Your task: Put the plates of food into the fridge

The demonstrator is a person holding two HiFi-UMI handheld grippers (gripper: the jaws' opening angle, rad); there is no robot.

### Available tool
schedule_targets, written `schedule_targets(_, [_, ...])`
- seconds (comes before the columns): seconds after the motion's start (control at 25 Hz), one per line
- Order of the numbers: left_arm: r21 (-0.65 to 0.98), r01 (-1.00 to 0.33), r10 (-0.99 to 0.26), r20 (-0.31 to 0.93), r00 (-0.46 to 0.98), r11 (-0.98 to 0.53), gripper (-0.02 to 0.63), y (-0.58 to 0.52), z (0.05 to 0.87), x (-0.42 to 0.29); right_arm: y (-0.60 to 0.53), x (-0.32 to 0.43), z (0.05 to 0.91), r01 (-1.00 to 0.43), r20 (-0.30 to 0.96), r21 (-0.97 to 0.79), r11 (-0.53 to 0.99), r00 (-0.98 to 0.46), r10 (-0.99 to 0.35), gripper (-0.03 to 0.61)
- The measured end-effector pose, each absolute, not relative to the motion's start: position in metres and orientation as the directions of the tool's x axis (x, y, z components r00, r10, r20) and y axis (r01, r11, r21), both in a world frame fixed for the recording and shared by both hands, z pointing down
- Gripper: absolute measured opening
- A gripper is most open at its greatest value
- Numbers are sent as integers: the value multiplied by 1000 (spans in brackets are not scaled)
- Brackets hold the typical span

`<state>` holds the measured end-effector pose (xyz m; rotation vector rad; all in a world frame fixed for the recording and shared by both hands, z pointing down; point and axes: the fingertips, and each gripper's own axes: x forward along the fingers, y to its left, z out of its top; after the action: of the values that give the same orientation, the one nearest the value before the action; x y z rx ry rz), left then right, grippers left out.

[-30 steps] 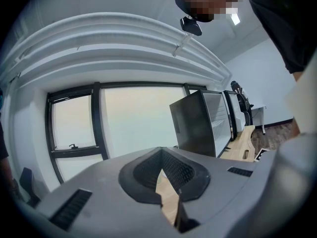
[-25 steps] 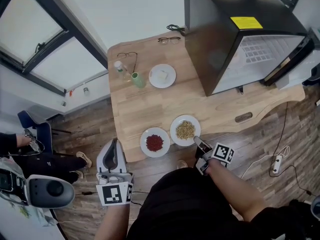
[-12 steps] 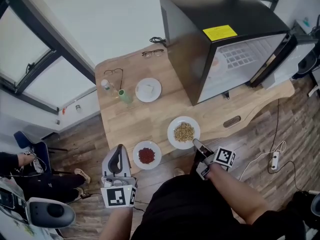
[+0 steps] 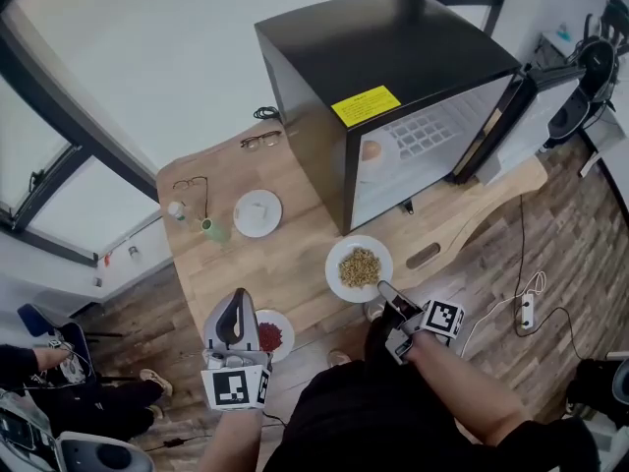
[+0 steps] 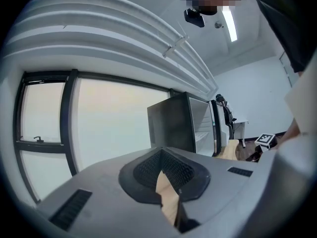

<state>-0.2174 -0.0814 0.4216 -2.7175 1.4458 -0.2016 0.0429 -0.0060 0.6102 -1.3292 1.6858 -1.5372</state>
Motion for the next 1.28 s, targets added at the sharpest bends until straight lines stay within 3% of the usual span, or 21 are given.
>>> schedule_targets(0.84, [-74,-781,-783,-3,622,-620,5,-137,375,-103,-42,174,534,-372,162,-926,-60,-249,-955,34])
schedule_targets(1.28, [-84,-809,-812,-2,584,-581,5,-170,370,-87,-91,228,496,-350,75,-937,0,-200,-977,34])
